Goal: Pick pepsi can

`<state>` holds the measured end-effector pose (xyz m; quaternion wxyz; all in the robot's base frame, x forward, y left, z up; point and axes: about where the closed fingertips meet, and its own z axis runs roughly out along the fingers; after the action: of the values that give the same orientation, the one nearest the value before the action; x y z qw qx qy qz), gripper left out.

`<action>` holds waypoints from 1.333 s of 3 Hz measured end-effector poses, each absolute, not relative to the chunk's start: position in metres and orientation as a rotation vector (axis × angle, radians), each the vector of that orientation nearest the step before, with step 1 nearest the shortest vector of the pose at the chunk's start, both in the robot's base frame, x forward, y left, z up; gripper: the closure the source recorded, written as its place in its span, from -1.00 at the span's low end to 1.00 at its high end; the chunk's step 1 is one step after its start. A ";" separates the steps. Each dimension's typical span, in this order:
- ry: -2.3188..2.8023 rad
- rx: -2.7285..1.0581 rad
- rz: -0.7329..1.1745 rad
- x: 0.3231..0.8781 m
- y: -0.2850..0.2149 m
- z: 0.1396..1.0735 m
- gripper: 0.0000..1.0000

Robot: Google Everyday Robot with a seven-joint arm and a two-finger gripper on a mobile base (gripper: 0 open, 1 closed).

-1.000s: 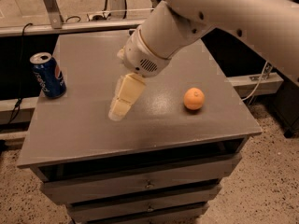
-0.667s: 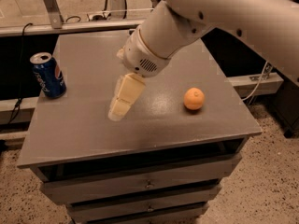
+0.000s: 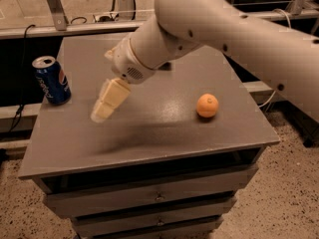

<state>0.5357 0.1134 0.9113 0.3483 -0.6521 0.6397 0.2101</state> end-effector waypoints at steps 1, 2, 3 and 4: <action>1.559 -1.601 0.592 0.575 0.161 0.904 -1.00; 1.508 -1.517 0.669 0.600 0.197 0.900 -1.00; 1.486 -1.453 0.762 0.610 0.228 0.897 -1.00; 1.483 -1.398 0.838 0.615 0.248 0.887 -1.00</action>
Offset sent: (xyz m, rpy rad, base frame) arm 0.1005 0.1233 -0.0155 0.3791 -0.0211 -0.0228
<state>0.6150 0.2484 0.8875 0.4519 -0.5658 0.6004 0.3393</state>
